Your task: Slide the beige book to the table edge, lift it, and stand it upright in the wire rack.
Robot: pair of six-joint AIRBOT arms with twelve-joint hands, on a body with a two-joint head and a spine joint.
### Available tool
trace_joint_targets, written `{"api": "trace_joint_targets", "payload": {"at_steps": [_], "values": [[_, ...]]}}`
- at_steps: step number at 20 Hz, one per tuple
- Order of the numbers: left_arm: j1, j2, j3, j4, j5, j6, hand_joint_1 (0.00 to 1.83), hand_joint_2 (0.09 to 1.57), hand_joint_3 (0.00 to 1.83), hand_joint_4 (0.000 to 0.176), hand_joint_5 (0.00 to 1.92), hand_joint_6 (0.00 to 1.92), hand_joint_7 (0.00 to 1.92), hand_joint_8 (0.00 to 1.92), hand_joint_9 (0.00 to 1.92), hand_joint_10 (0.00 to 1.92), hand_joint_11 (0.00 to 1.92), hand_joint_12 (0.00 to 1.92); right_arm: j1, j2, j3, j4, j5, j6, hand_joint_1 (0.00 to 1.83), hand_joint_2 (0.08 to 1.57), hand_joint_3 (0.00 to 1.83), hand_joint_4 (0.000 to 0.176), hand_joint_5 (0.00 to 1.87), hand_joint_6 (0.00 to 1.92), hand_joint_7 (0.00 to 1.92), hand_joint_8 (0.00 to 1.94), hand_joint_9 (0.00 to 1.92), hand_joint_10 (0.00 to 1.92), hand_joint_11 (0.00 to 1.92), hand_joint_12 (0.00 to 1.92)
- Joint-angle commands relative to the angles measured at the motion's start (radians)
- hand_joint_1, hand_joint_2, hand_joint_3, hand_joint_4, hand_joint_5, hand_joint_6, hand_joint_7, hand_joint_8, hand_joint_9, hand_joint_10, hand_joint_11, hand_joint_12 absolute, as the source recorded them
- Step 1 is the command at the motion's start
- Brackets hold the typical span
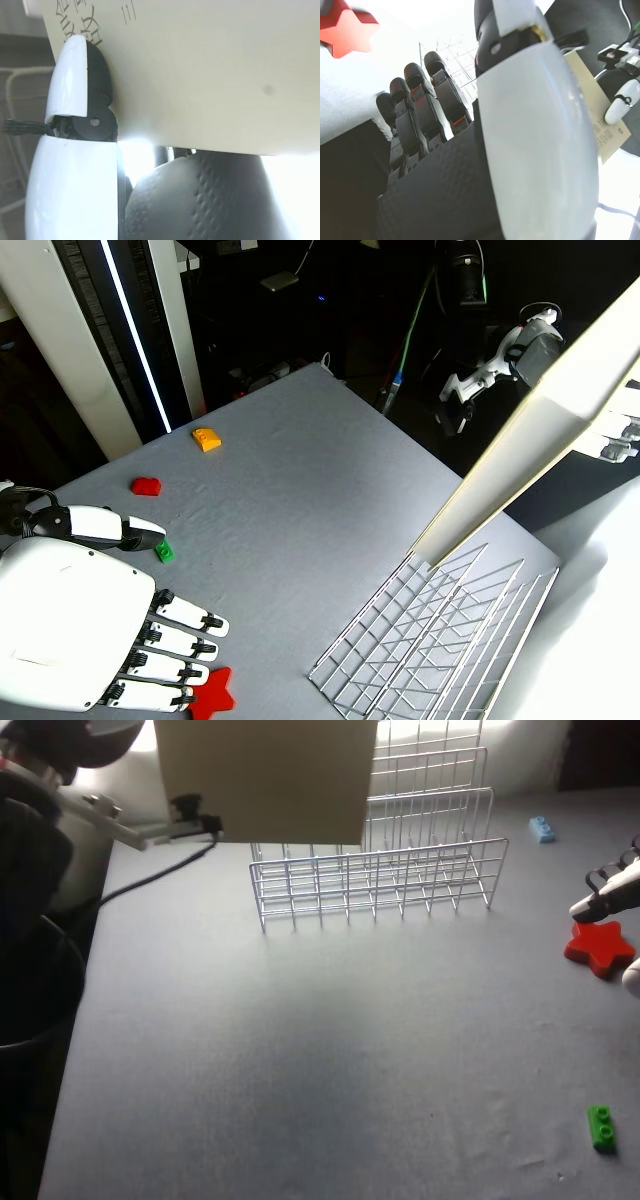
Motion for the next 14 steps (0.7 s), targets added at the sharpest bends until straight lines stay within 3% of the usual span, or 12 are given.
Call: {"api": "trace_joint_targets", "payload": {"at_steps": [1, 14], "values": [[-0.013, 0.0, 0.01, -0.015, -0.13, -0.019, 1.48, 1.2, 0.0, 0.0, 0.73, 1.28, 0.67, 1.27, 0.74, 1.31, 0.72, 1.58, 0.013, 0.009, 0.0, 0.018, -0.06, 0.004, 0.22, 1.09, 0.0, 0.0, 0.24, 0.0, 0.24, 0.0, 0.24, 0.0, 0.0, 0.72], [-0.038, -0.134, 0.128, -0.016, -0.142, -0.023, 1.48, 1.19, 0.0, 0.0, 0.75, 1.29, 0.67, 1.24, 0.76, 1.28, 0.72, 1.56, 0.013, 0.01, 0.0, 0.018, -0.053, -0.005, 0.2, 1.09, 0.0, 0.0, 0.26, 0.0, 0.26, 0.0, 0.26, 0.0, 0.0, 0.77]]}}
